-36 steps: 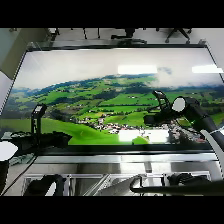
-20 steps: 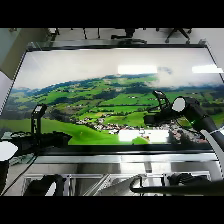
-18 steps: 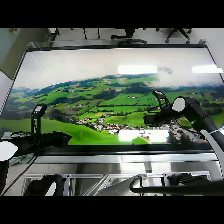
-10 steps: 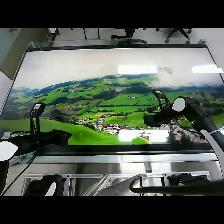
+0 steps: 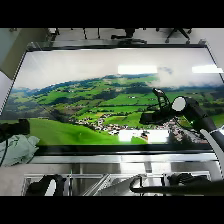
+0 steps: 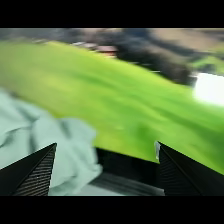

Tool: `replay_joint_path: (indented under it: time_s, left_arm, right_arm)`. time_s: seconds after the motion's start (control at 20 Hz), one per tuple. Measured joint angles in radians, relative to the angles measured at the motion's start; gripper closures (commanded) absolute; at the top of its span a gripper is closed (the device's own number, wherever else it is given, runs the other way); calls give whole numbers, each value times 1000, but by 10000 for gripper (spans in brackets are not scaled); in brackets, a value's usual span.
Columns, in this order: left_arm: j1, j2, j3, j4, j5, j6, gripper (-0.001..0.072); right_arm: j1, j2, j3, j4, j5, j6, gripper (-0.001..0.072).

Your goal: Fold the shirts.

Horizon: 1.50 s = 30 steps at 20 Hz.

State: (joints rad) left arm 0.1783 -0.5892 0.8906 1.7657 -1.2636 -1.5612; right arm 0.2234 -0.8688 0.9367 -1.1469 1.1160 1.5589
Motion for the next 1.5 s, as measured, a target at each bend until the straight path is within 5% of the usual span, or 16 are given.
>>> replay_joint_path:
  time_s: [0.75, 0.8, 0.9, 1.0, 1.15, 1.5]
  left_arm:
    - [359, -663, 21, 139, -85, -62, 1]
    - [373, -701, 21, 140, -95, -63, 70]
    - [402, -764, 22, 142, -113, -63, 701]
    - [426, -806, 26, 146, -124, -59, 695]
    - [432, -816, 79, 114, -134, -42, 696]
    - [200, -612, 452, -252, -115, 37, 695]
  right_arm:
    - [0, 0, 0, 7, -127, -5, 114]
    - [0, 0, 0, 7, -131, -5, 114]
    - [-1, 0, 0, 6, -140, -5, 115]
    - [-1, 0, 0, 6, -143, -5, 131]
    - [-1, 0, 0, 6, -148, -4, 510]
    - [-3, 24, 18, 7, -147, -4, 509]
